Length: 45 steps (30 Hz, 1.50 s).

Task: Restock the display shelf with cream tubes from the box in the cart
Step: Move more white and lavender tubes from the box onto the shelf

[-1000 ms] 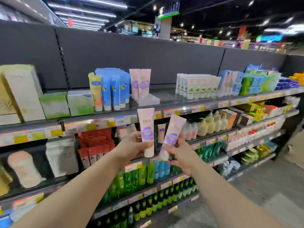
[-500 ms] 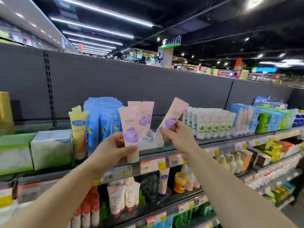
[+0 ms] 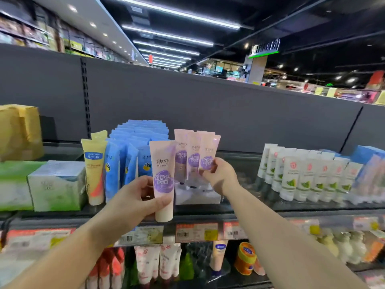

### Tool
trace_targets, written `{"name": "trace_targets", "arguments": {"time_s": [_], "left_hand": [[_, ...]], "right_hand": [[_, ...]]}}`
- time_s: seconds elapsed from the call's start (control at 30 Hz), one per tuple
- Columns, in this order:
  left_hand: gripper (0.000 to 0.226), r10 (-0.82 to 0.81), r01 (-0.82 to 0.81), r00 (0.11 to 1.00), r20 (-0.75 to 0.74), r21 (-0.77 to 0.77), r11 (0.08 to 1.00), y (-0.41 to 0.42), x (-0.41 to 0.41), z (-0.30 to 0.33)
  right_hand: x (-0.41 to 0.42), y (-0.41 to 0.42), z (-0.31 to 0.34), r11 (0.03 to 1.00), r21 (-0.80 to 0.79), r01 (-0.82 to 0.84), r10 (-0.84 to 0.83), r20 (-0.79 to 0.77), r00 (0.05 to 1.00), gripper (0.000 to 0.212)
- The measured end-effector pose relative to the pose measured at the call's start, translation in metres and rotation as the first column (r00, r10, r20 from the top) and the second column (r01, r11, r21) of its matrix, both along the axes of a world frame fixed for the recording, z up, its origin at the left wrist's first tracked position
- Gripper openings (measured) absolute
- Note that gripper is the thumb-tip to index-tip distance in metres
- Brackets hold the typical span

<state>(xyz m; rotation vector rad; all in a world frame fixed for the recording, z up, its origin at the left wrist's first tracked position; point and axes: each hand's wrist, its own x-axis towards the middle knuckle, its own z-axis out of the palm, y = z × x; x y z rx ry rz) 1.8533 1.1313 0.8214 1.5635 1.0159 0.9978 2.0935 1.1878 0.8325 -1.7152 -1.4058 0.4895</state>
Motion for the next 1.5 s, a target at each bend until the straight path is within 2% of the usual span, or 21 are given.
{"name": "trace_targets", "arguments": {"time_s": [0.13, 0.3, 0.37, 0.43, 0.5, 0.6, 0.7, 0.8, 0.87, 0.93, 1.0, 1.07, 1.2, 1.37, 1.5], "left_hand": [[0.036, 0.067, -0.065, 0.995, 0.071, -0.032, 0.997, -0.001, 0.016, -0.003], [0.03, 0.107, -0.107, 0.991, 0.077, -0.013, 0.994, -0.003, 0.037, -0.004], [0.029, 0.115, -0.117, 0.991, 0.061, 0.028, 0.993, -0.004, 0.043, -0.003], [0.028, 0.132, -0.135, 0.99, 0.056, 0.062, 0.989, -0.004, 0.052, 0.001], [0.031, 0.147, -0.151, 0.988, 0.048, 0.096, 0.984, 0.001, 0.059, 0.003], [0.043, 0.12, -0.136, 0.984, 0.131, 0.122, 0.983, 0.003, 0.07, 0.009], [0.038, 0.069, -0.1, 0.982, 0.175, 0.174, 0.98, 0.004, 0.074, 0.015], [0.037, 0.084, -0.101, 0.993, 0.085, 0.226, 0.969, 0.007, 0.072, 0.017], [0.036, 0.171, -0.13, 0.978, -0.122, 0.283, 0.95, 0.007, 0.068, 0.013], [0.035, 0.232, -0.068, 0.885, -0.404, 0.381, 0.922, 0.002, 0.061, 0.006], [0.034, 0.239, 0.052, 0.8, -0.55, 0.46, 0.886, -0.001, 0.053, 0.0], [0.036, 0.225, 0.129, 0.772, -0.595, 0.493, 0.861, 0.0, 0.047, -0.006], [0.04, 0.179, 0.169, 0.761, -0.624, 0.456, 0.874, 0.007, 0.037, -0.011], [0.041, 0.073, 0.185, 0.774, -0.629, 0.334, 0.924, 0.015, 0.03, -0.013], [0.041, -0.032, 0.185, 0.82, -0.572, 0.211, 0.96, 0.02, 0.026, -0.01]], "right_hand": [[0.011, 0.007, -0.005, 0.998, -0.017, -0.065, 0.065, 0.048, 0.997, 0.024], [0.017, 0.004, -0.004, 0.993, -0.023, -0.115, 0.114, -0.036, 0.993, 0.034], [0.018, -0.006, 0.002, 0.995, 0.098, -0.011, 0.018, -0.069, 0.997, 0.037], [0.018, -0.023, 0.01, 0.948, 0.307, 0.08, -0.053, -0.094, 0.994, 0.029], [0.011, -0.038, 0.017, 0.935, 0.352, -0.047, 0.092, -0.112, 0.989, 0.022], [-0.007, -0.051, 0.021, 0.932, 0.151, -0.331, 0.351, -0.133, 0.927, 0.033], [-0.019, -0.054, 0.024, 0.919, 0.09, -0.385, 0.393, -0.115, 0.912, 0.028], [-0.023, -0.051, 0.029, 0.933, 0.187, -0.306, 0.327, -0.093, 0.94, 0.023], [-0.025, -0.044, 0.029, 0.943, 0.251, -0.22, 0.244, -0.07, 0.967, 0.022], [-0.028, -0.037, 0.026, 0.949, 0.259, -0.179, 0.187, -0.007, 0.982, 0.025], [-0.033, -0.03, 0.019, 0.954, 0.255, -0.155, 0.147, 0.051, 0.988, 0.028], [-0.038, -0.024, 0.013, 0.953, 0.277, -0.126, 0.108, 0.082, 0.991, 0.029], [-0.047, -0.016, 0.006, 0.966, 0.245, -0.084, 0.059, 0.108, 0.992, 0.03], [-0.055, -0.008, 0.008, 0.976, 0.214, -0.037, 0.007, 0.136, 0.991, 0.031], [-0.058, -0.005, 0.007, 0.977, 0.213, 0.005, -0.04, 0.161, 0.986, 0.033]]}}
